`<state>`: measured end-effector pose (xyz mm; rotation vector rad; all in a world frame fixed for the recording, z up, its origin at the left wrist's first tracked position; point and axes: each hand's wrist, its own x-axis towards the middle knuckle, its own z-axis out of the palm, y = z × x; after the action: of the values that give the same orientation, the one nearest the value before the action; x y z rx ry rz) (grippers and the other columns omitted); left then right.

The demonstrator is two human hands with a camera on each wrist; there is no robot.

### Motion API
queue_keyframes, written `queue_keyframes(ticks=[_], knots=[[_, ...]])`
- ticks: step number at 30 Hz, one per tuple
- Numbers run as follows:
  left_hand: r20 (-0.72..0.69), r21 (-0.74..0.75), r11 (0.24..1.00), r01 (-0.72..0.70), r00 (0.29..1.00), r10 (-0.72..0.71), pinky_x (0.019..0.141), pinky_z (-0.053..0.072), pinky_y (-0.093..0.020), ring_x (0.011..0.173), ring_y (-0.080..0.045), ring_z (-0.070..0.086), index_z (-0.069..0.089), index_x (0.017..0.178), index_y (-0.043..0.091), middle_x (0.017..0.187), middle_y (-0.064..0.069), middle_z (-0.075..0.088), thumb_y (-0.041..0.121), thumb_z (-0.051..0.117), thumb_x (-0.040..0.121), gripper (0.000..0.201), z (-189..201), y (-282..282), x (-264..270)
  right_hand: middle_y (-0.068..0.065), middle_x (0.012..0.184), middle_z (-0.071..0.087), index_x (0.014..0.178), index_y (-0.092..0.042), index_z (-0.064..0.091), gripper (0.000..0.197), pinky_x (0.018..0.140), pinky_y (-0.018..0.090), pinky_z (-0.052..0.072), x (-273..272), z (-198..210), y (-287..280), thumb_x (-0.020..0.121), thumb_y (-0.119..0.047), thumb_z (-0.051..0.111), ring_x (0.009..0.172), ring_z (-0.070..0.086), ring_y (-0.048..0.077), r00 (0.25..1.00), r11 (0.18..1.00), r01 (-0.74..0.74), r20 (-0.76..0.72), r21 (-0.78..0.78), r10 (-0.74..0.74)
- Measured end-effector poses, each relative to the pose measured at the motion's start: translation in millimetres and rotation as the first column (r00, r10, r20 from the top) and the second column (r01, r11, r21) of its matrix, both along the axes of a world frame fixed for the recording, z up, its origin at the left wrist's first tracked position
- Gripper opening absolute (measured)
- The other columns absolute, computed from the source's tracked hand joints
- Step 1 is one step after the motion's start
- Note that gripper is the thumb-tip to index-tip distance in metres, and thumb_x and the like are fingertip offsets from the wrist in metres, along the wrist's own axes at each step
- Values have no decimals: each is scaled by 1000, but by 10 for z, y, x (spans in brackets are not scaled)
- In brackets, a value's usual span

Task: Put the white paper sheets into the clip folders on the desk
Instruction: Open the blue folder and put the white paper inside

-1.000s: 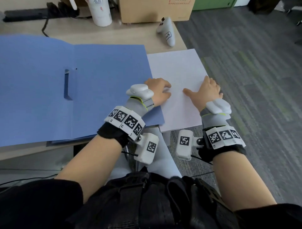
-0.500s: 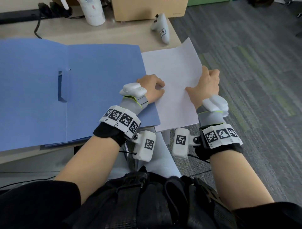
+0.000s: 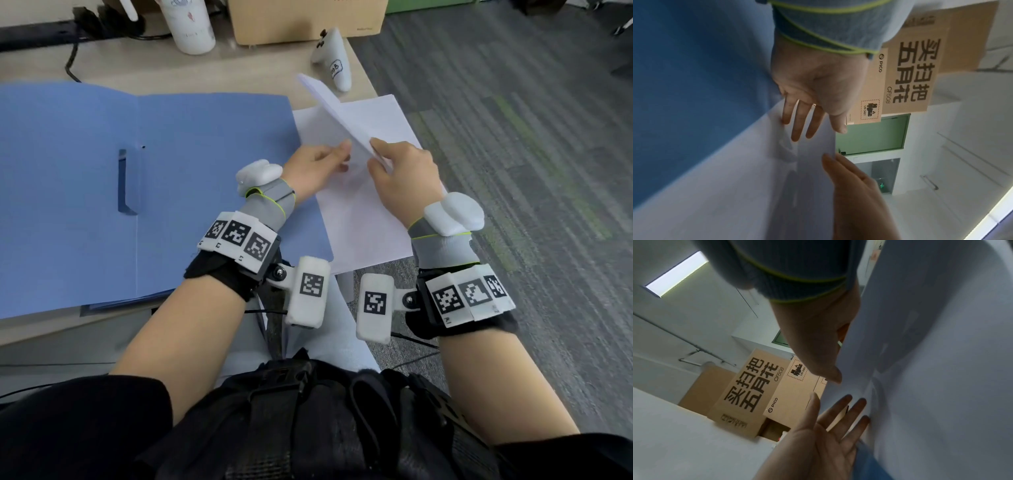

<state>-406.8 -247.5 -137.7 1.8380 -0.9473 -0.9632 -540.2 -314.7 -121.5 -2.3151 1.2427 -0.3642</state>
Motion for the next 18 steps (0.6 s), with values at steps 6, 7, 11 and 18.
queue_keyframes(ticks=[6,7,11,18], knots=[[-146,-83,993,-85,987,72,95,47,-30,93,-14,62,64,75,20,92,-6,67,29,55,93,22,17,-72,-129,8,130,57,131,-27,55,42,96,39,43,5,-1,89,89,-26,58,121,51,28,994,994,-106,23,1,106],[-131,-78,992,-104,987,93,94,48,-35,90,-16,61,62,71,19,90,-7,65,26,56,92,23,0,-86,-132,6,132,55,132,-27,53,45,98,38,41,-3,4,94,88,-29,60,123,50,26,994,994,-107,25,9,106],[-128,-76,983,-170,979,159,82,48,-37,78,-20,56,55,64,16,82,-11,61,25,60,85,24,-26,-112,-124,9,141,48,139,-14,44,61,108,36,34,-56,-5,30,89,-45,57,132,42,25,995,992,9,98,125,-21],[-175,-72,982,-175,971,160,93,48,-43,86,-20,56,59,68,15,91,-13,62,30,60,74,17,-64,-139,-114,16,140,44,133,-2,40,58,109,54,28,-176,-199,-217,91,-41,48,133,37,33,933,931,339,-176,132,-315]])
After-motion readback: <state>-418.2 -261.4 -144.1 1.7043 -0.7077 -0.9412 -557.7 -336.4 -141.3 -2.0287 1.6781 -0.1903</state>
